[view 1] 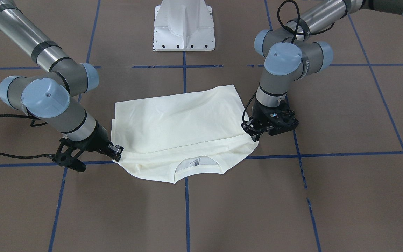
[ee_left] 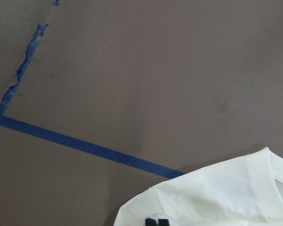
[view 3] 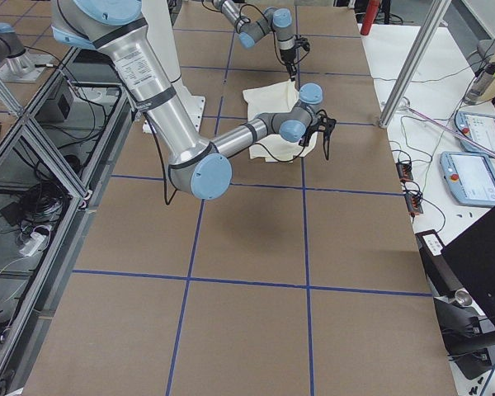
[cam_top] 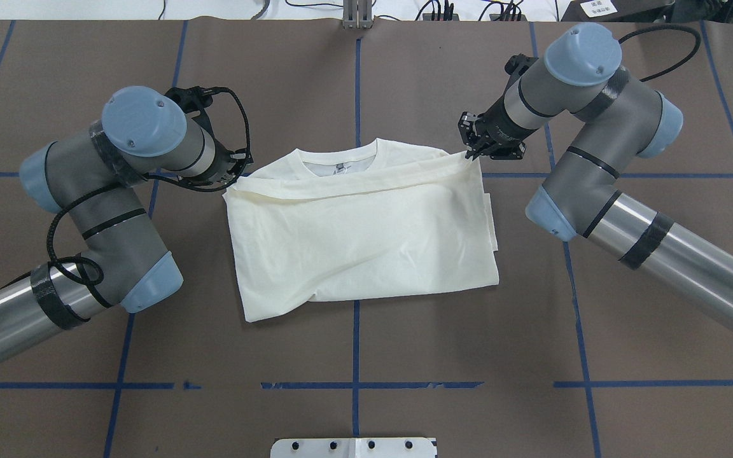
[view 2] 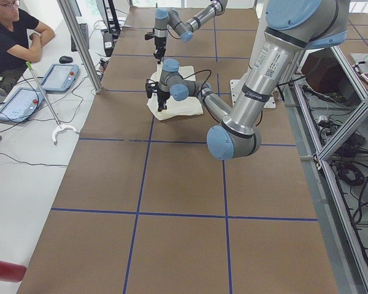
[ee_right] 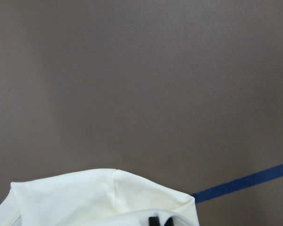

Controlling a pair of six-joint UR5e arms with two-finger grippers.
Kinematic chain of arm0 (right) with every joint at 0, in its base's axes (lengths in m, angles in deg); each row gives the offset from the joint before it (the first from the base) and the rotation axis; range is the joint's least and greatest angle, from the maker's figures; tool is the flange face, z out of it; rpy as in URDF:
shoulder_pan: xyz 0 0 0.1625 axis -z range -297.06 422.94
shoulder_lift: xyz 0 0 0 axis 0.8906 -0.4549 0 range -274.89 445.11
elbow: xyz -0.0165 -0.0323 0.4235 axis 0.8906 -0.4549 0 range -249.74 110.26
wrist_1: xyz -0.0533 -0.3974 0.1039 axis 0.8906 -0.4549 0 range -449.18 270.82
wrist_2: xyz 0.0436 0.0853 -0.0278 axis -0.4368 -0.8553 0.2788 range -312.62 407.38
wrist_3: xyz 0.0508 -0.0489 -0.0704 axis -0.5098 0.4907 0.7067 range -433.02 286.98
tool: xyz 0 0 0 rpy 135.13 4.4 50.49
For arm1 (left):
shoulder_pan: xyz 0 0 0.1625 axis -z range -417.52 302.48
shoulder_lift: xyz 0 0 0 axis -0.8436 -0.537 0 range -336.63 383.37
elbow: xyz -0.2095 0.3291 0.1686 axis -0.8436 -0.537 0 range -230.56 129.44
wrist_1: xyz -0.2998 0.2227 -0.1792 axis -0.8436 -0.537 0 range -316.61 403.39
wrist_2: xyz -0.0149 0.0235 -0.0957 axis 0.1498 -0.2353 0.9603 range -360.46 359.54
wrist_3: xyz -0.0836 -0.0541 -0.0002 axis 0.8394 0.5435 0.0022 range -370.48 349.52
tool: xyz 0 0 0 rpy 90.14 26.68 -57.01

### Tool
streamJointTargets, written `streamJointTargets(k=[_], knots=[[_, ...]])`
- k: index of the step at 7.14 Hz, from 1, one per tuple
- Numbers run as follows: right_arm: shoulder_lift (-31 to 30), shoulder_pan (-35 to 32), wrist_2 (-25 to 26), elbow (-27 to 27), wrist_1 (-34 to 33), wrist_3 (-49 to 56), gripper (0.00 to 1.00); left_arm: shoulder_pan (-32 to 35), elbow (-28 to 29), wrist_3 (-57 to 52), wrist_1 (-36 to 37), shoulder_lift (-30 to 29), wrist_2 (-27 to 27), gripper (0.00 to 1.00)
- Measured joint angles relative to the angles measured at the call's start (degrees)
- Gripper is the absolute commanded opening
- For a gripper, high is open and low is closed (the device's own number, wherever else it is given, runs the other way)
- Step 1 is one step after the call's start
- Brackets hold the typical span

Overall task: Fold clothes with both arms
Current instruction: 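Hold the folded hem at the collar with both grippers, then release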

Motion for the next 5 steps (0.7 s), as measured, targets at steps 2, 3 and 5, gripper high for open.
streamJointTargets(k=[2,3,5], knots=[[0.02,-0.37,0.33,-0.36,0.0,0.05,0.0,0.47,0.4,-0.84,0.05,-0.13,-0.01,0.0],[0.05,-0.54,0.37,-0.4,0.0,0.1,0.0,0.55,0.54,-0.97,0.05,-0.15,0.02,0.0],[0.24,-0.5,0.38,-0.43,0.03,0.06,0.0,0.6,0.61,-1.03,0.06,-0.14,0.05,0.0]])
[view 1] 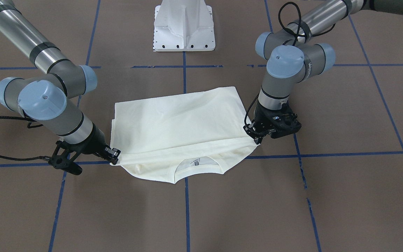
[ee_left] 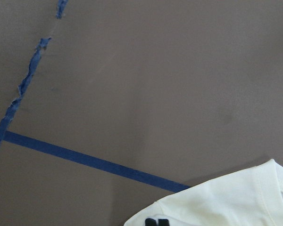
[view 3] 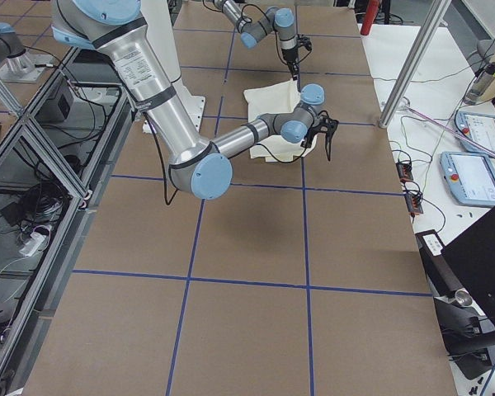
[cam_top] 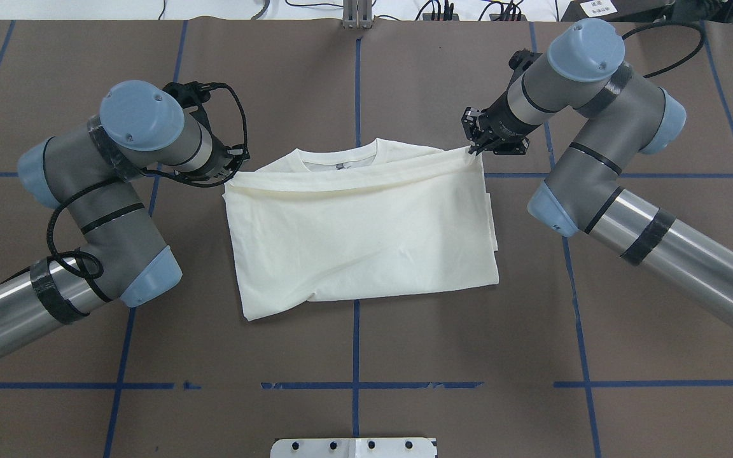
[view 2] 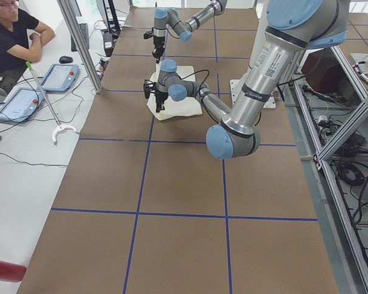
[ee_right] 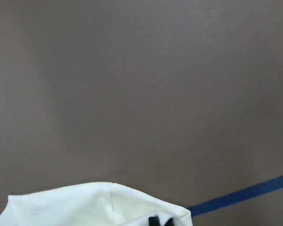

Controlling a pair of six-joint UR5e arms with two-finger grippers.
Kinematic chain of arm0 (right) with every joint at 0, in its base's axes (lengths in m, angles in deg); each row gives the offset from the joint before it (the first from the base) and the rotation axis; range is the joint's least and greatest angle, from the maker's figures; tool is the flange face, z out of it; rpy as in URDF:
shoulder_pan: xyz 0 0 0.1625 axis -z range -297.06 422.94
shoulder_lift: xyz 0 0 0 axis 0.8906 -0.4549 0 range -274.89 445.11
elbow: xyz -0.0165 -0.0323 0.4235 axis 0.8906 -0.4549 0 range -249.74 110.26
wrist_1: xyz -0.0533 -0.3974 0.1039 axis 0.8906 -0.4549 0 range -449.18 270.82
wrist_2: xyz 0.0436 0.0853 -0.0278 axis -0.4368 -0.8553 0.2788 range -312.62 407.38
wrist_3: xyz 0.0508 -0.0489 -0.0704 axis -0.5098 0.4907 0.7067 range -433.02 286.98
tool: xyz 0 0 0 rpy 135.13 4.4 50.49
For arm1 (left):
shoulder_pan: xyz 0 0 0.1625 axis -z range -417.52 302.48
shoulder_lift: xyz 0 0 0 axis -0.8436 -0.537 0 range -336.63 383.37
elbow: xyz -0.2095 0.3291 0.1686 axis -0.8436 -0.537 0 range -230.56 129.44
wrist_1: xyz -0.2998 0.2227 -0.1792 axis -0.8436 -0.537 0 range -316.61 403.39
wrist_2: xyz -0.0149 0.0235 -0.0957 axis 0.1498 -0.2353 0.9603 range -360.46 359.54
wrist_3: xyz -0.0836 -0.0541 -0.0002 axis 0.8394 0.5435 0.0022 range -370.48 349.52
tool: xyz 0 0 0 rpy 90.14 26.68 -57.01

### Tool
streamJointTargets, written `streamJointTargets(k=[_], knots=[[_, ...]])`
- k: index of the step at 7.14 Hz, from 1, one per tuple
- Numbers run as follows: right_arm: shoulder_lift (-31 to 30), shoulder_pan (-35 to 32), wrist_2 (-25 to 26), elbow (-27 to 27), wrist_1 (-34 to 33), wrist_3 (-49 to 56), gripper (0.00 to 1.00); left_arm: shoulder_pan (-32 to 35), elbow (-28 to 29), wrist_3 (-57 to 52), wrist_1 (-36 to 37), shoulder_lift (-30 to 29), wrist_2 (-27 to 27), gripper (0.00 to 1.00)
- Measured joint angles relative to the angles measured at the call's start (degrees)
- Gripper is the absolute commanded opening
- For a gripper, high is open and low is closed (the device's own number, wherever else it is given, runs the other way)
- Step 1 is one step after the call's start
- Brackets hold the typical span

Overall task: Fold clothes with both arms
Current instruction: 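Hold the folded hem at the collar with both grippers, then release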

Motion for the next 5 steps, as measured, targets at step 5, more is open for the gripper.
streamJointTargets(k=[5], knots=[[0.08,0.27,0.0,0.04,0.1,-0.04,0.21,-0.07,-0.08,0.08,0.08,0.03,0.1,0.21]])
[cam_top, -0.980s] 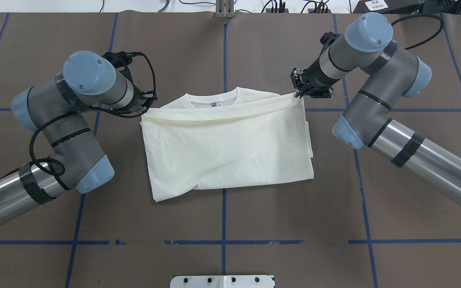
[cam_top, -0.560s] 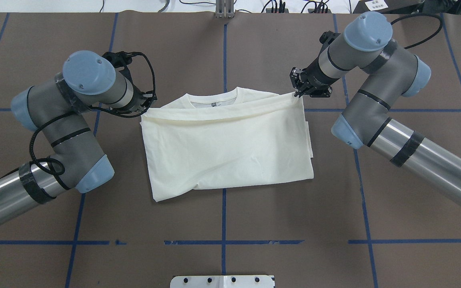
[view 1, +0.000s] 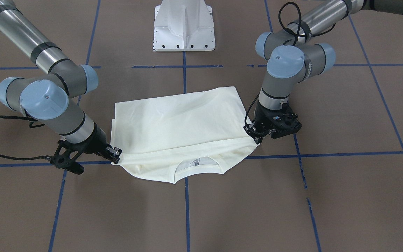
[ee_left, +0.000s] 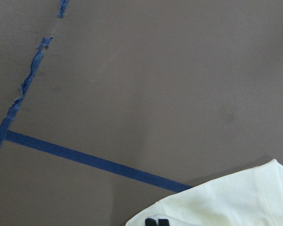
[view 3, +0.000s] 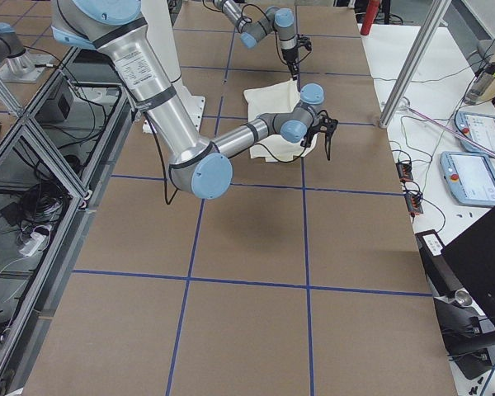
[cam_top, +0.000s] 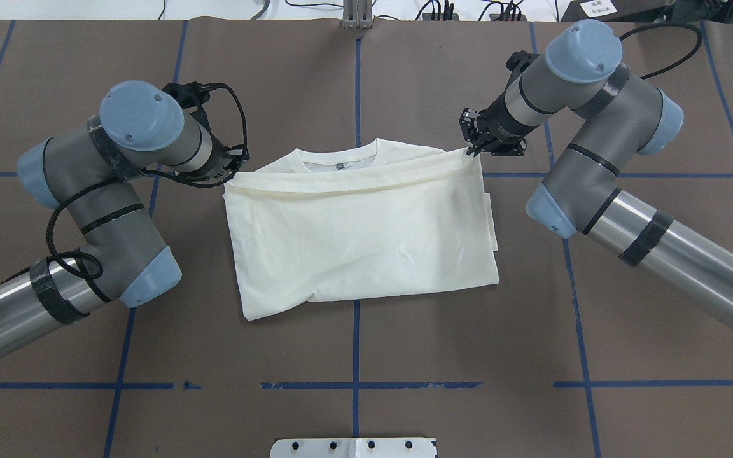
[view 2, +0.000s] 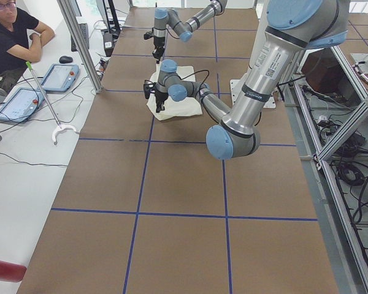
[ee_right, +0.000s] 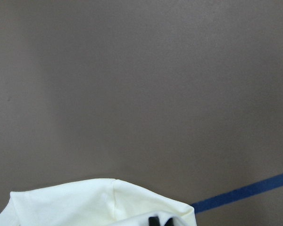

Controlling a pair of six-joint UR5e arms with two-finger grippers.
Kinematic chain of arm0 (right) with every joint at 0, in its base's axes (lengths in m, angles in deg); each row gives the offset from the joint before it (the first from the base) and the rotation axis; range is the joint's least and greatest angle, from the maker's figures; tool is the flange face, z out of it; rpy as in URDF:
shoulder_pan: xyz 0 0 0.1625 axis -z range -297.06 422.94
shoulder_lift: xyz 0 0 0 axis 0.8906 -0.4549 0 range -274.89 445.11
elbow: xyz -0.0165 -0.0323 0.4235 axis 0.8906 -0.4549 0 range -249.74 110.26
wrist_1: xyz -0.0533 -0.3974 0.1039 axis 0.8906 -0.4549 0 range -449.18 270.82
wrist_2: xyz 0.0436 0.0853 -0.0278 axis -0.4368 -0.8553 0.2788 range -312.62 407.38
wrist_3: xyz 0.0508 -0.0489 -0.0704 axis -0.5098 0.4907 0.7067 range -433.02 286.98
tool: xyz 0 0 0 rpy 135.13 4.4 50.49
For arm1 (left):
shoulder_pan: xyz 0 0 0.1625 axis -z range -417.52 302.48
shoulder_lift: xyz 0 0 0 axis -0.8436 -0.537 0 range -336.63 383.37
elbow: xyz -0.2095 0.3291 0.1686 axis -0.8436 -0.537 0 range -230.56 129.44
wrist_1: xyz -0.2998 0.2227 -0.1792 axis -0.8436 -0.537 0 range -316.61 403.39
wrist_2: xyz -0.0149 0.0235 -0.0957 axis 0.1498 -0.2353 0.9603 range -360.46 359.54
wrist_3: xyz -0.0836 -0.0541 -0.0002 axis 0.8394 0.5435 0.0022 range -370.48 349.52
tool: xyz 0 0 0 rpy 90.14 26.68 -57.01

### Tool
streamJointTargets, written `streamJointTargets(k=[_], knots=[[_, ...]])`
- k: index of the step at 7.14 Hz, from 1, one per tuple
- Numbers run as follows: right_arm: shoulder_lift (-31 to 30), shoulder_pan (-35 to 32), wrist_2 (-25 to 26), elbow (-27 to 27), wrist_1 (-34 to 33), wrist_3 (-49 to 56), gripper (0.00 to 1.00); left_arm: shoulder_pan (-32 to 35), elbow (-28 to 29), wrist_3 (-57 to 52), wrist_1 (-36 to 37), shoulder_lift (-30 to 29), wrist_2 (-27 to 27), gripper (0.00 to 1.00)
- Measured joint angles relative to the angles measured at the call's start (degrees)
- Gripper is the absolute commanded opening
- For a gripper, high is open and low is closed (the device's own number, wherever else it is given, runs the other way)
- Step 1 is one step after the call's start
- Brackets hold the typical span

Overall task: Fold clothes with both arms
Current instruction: 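Hold the folded hem at the collar with both grippers, then release, then move the right gripper down to the folded shirt's side edge and grasp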

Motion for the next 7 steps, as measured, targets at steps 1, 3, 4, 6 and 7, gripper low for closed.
streamJointTargets(k=[1,3,4,6,7], knots=[[0.02,0.1,0.0,0.01,0.01,0.08,0.99,-0.08,-0.02,0.17,0.0,-0.02,0.02,0.82],[0.02,0.72,0.68,-0.05,0.03,0.22,1.0,-0.16,-0.06,0.42,0.08,-0.08,-0.06,1.0],[0.02,1.0,1.28,0.14,0.09,0.2,1.0,-0.18,-0.32,0.22,0.19,-0.11,-0.05,1.0],[-2.14,1.2,1.46,5.58,-0.57,-1.07,1.0,-0.11,-2.29,0.06,0.81,-0.08,0.11,1.0],[-5.58,2.0,1.6,10.66,-0.97,-2.92,1.0,-0.03,-3.29,0.07,1.1,-0.01,0.15,1.0]])
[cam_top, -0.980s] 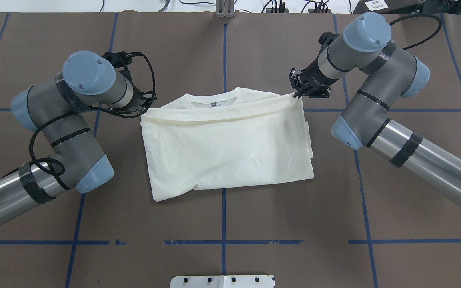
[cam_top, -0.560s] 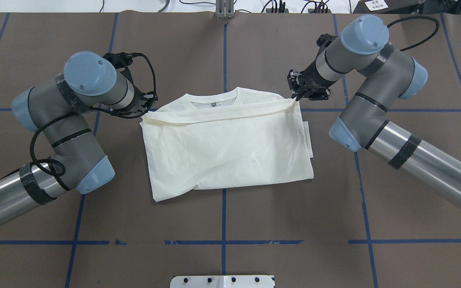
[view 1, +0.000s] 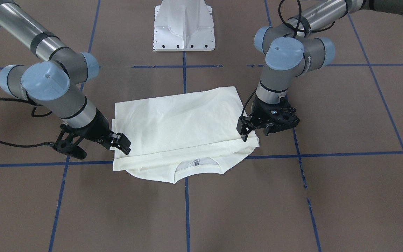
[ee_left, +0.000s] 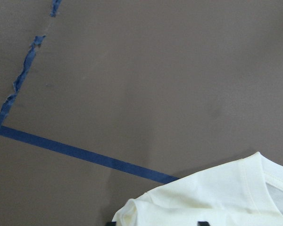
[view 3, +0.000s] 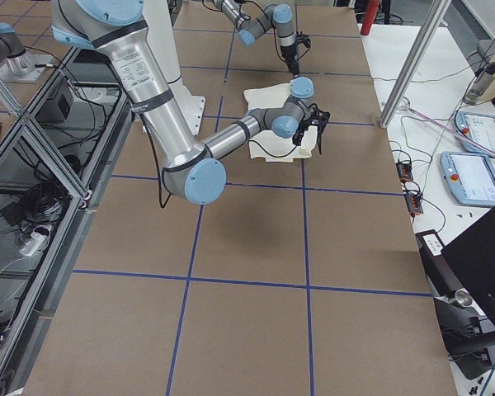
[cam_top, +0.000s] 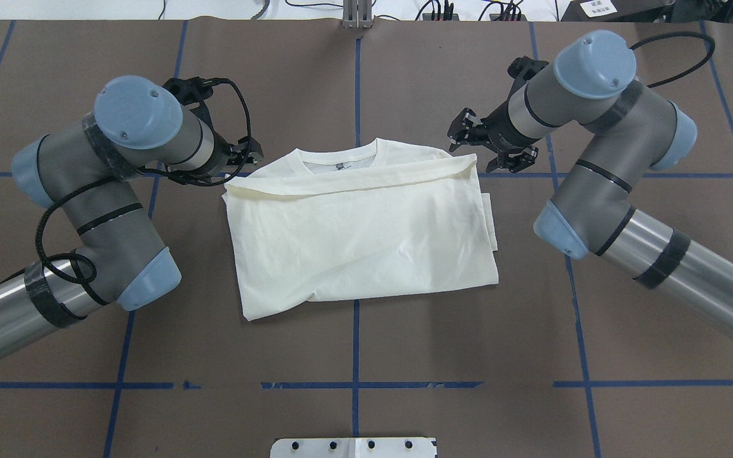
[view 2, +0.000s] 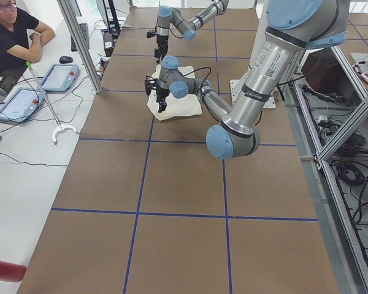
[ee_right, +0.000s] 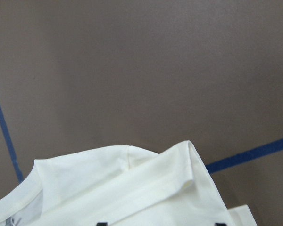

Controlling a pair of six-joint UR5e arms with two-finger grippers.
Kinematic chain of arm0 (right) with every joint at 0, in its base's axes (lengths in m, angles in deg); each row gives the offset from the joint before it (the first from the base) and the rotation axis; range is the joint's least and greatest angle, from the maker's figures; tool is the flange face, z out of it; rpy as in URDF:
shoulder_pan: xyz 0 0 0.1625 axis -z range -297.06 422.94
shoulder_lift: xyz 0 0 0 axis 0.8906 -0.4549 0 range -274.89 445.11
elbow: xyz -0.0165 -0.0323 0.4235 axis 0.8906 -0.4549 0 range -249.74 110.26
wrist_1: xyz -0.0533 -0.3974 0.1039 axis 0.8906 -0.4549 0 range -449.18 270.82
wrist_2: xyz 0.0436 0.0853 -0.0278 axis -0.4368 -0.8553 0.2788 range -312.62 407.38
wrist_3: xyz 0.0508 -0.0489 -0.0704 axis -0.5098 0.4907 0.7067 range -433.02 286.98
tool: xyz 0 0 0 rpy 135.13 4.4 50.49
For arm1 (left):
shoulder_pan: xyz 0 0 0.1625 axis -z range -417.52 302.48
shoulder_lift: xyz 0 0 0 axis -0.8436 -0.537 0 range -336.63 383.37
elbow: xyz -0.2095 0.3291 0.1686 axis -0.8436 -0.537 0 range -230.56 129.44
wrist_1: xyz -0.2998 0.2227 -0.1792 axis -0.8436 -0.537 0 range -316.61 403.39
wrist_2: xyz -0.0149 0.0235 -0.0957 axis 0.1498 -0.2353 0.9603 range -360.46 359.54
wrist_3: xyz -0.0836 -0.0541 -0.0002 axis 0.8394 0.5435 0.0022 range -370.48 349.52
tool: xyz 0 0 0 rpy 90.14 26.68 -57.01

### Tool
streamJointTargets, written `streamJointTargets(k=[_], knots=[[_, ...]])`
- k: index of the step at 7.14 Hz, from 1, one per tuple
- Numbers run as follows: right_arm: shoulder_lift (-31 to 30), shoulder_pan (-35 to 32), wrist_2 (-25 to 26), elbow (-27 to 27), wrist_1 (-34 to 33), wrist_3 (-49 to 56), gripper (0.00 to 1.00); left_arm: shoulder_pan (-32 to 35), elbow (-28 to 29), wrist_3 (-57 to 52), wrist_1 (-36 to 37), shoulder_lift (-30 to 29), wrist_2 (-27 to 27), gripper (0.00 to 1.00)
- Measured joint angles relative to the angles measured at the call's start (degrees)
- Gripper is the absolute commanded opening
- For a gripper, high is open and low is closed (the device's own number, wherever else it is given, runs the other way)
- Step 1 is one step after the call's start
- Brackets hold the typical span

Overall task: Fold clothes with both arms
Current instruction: 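Move the right gripper down to the folded shirt's side edge and grasp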

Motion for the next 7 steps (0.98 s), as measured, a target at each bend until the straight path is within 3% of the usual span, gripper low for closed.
streamJointTargets(k=[2,3,7], knots=[[-8.48,3.86,2.09,8.67,-0.27,-2.59,1.0,0.03,-1.69,0.33,0.88,0.0,0.02,1.0],[-11.32,6.65,4.54,10.54,-0.32,-2.99,0.98,0.03,-2.25,0.56,1.08,-0.02,0.02,1.0],[-13.42,13.22,9.2,11.59,-2.5,-3.2,0.63,-0.06,-2.75,0.89,1.15,-0.05,-0.06,1.0]])
